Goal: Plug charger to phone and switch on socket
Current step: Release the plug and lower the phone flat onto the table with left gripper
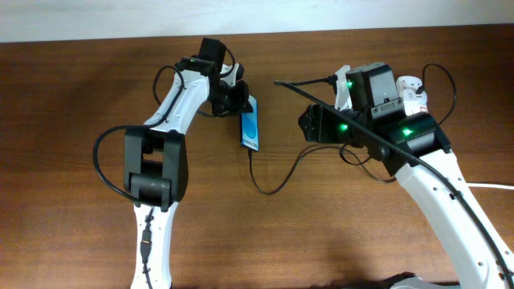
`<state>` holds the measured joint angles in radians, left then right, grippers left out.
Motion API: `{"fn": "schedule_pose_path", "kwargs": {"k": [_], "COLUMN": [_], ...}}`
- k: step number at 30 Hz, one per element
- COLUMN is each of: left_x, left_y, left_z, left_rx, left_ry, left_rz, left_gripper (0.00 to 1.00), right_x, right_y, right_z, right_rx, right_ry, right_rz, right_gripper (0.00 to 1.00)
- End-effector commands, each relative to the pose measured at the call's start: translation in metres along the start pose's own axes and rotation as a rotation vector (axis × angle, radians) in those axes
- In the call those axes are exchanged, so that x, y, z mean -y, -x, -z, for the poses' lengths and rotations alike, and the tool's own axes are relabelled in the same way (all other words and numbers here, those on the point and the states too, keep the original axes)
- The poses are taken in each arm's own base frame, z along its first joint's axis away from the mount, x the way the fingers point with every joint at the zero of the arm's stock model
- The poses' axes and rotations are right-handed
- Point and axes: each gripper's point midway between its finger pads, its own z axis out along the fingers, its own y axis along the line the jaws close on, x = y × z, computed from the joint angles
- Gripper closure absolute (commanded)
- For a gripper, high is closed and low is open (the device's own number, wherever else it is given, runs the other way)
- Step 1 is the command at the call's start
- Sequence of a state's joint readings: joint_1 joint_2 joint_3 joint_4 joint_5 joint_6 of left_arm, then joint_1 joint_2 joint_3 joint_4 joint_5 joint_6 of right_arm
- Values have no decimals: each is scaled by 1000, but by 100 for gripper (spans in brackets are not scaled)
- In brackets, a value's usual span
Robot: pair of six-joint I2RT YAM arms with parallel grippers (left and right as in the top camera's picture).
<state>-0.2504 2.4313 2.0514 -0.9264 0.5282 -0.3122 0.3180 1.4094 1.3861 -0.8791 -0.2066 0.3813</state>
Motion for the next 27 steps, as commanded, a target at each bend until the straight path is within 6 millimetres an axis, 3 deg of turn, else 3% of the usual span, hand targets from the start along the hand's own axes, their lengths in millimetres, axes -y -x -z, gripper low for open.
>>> {"fn": "schedule_pose_path", "kwargs": {"k": [1,9,18,27], "left_x": [-9,-9,-10,-12], "left_y": [-1,-2,-4,-4], "left_z": [-5,-6,-6,-5], "left_rx": [-8,-10,-14,-15], "left_ry": [37,49,53,60], "left_rz": [-7,-11,-8,-6], "left_gripper": [100,99,80,75], "right_x": [1,1,1,1], "right_y": [6,5,5,5], "right_z": [3,3,3,3], "right_rx": [14,11,11,11], "right_ry": [-7,-8,-8,-8], "right_rz": [9,8,8,8], "right_gripper": [28,28,28,28]}}
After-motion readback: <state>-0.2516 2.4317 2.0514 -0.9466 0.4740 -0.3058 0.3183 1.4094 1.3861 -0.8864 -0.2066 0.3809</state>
